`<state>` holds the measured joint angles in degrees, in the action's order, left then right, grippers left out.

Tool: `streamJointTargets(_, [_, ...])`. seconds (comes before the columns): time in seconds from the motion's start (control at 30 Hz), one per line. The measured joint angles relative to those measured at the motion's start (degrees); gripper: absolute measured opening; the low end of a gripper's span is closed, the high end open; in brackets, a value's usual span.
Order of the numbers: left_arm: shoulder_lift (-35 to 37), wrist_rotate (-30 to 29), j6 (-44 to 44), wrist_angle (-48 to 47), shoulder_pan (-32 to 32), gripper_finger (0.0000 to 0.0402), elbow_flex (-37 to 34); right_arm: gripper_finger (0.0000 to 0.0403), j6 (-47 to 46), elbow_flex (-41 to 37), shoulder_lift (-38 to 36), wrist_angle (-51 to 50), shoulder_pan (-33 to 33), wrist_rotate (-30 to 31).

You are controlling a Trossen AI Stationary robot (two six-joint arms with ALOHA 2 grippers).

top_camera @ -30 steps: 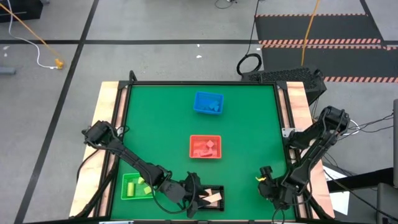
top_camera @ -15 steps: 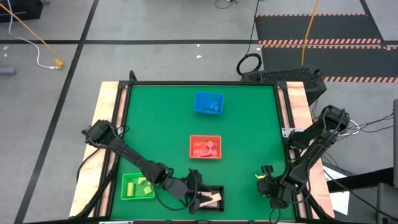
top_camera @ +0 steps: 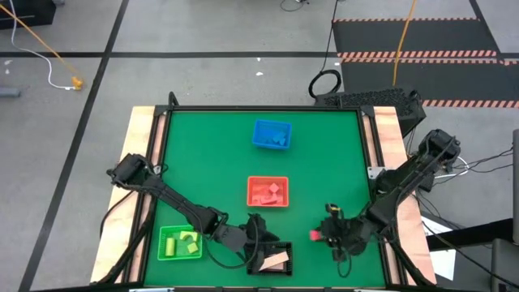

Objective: Sort & place blocks by color
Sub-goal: Put the orange block into the orange bin

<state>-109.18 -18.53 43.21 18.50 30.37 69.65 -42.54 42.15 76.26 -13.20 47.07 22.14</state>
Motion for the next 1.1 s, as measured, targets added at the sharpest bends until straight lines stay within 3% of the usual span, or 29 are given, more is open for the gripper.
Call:
streamJointTargets(0.13, [3.0, 0.0, -5.3, -0.6, 0.3, 0.0195, 0.0, 0.0113, 7.8, 0.0, -0.1, 7.7, -6.2, 6.4])
streamJointTargets(0.27, [8.2, 0.0, -9.5, -4.5, 1.1, 0.0195, 0.0, 0.0119, 13.8, 0.0, -0.1, 15.2, -15.2, 7.6])
streamJointTargets(0.4, [13.2, -2.4, -13.1, -10.7, 2.2, 0.0195, 0.0, 0.012, 20.0, 0.0, 0.5, 22.9, -24.0, 3.2])
streamJointTargets(0.6, [15.7, -10.9, -16.1, -16.7, 3.0, 0.0195, 0.0, 0.012, 24.0, 0.0, 6.3, 35.8, -33.9, -5.2])
streamJointTargets(0.77, [15.7, -11.8, -14.4, -19.3, 3.0, 0.0195, 0.0, 0.012, 25.8, 0.1, 11.8, 44.6, -36.7, -6.1])
streamJointTargets(1.1, [15.6, -13.1, -11.7, -21.9, 2.9, 0.0195, 0.0, 0.0123, 25.8, 0.1, 18.1, 47.7, -36.9, -6.0])
